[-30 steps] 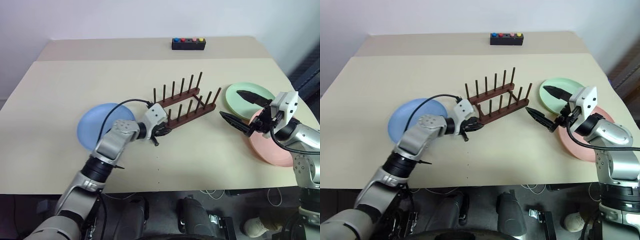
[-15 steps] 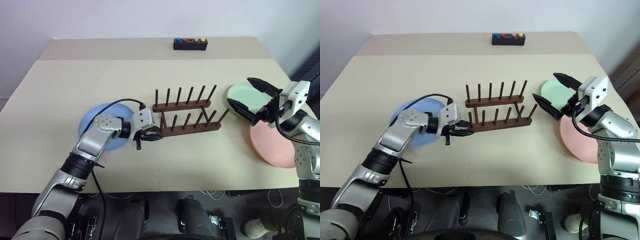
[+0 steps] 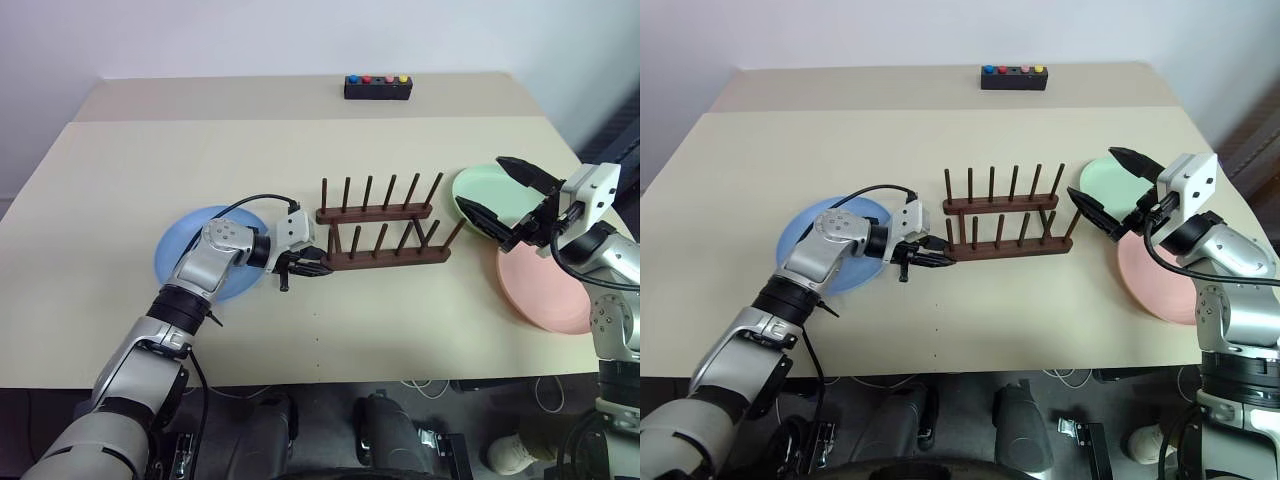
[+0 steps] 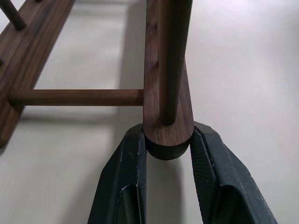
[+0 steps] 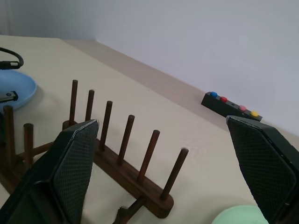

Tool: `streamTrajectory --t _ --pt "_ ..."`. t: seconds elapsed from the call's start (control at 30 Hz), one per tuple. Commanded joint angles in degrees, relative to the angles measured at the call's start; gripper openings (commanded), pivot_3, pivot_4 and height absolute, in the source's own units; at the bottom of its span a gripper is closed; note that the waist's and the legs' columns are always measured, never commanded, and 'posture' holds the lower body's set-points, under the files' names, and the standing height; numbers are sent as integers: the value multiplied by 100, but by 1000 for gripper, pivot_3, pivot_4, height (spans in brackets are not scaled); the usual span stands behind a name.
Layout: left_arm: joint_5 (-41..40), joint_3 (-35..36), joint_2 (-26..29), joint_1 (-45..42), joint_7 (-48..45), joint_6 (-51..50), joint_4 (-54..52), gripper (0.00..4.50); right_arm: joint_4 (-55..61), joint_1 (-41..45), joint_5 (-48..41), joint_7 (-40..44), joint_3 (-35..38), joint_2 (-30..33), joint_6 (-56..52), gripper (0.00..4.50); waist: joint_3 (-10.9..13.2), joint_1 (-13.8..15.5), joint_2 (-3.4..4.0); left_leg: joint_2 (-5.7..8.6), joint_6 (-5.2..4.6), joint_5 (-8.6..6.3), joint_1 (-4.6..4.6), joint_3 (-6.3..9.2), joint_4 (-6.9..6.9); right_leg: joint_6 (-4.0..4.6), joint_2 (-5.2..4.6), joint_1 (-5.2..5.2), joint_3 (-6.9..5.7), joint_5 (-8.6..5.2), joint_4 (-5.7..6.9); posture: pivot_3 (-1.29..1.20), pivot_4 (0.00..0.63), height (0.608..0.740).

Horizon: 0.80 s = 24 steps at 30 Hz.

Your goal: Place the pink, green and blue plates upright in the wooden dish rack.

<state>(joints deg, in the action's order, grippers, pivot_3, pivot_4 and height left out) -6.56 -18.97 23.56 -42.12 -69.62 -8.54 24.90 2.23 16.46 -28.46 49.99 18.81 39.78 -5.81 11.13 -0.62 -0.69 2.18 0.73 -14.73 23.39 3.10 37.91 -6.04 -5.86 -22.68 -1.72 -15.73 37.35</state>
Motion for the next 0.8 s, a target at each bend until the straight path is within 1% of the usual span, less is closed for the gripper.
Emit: streamTrajectory --t 0.03,0.2,0.27,0.33,0.4,0.43,0.47,0.53,0.63,0.7,0.77,0.8 --pt "32 140 -115 -156 138 156 22 713 231 38 -78 -15 153 78 42 4500 0 3 0 0 0 0 0 0 1 0 0 0 0 0 0 0 150 740" --pt "184 144 -188 -202 310 349 214 713 204 70 -64 -10 124 73 46 4500 0 -2 0 0 0 0 0 0 2 -1 0 0 0 1 2 0 150 740" --pt "177 145 -170 -202 239 396 256 1762 197 85 -59 -10 115 70 53 4500 0 -2 0 0 0 0 0 0 2 -1 0 0 0 1 2 0 150 740" --pt "248 165 -177 -235 332 504 368 2627 194 89 -56 -11 107 65 54 4500 0 3 0 0 0 0 0 0 2 -1 0 0 0 1 2 0 150 740" --pt "312 136 -160 -275 334 563 470 3677 191 92 -51 -13 98 60 56 4500 0 3 0 0 0 0 0 0 2 -1 0 0 0 1 1 0 150 740" --pt "315 136 -157 -288 328 584 497 4144 188 96 -48 -12 92 58 56 4500 0 2 0 0 0 0 0 0 2 -1 0 0 0 1 2 0 150 740" --pt "293 153 -153 -303 319 555 484 4466 187 98 -47 -8 87 58 57 4500 0 0 0 0 0 0 0 0 2 -1 0 0 0 1 1 0 150 740" --pt "228 223 -138 -352 328 446 423 4466 181 102 -53 2 85 57 59 4500 0 -1 0 0 0 0 0 0 2 -1 0 0 0 1 2 0 150 740" --pt "-260 487 -130 -418 160 -422 -2 4466 186 103 -88 9 98 53 33 4500 0 -3 0 0 0 0 0 0 2 -1 0 0 0 1 2 0 150 740" --pt "-724 777 -42 -491 75 -1335 -486 4466 195 101 -130 11 114 48 -1 4500 1 -3 -1 0 0 0 0 0 2 -2 0 0 0 1 2 0 150 740" --pt "-973 987 135 -562 42 -1907 -849 4466 210 85 -184 26 130 52 -60 4500 1 -6 -1 -1 0 0 1 2 3 -2 1 0 0 1 3 0 150 740" --pt "-1010 1102 277 -611 59 -1995 -983 4466 232 66 -282 51 154 56 -162 4500 1 -14 -1 -1 0 0 1 2 3 -2 1 0 0 1 3 0 150 740"
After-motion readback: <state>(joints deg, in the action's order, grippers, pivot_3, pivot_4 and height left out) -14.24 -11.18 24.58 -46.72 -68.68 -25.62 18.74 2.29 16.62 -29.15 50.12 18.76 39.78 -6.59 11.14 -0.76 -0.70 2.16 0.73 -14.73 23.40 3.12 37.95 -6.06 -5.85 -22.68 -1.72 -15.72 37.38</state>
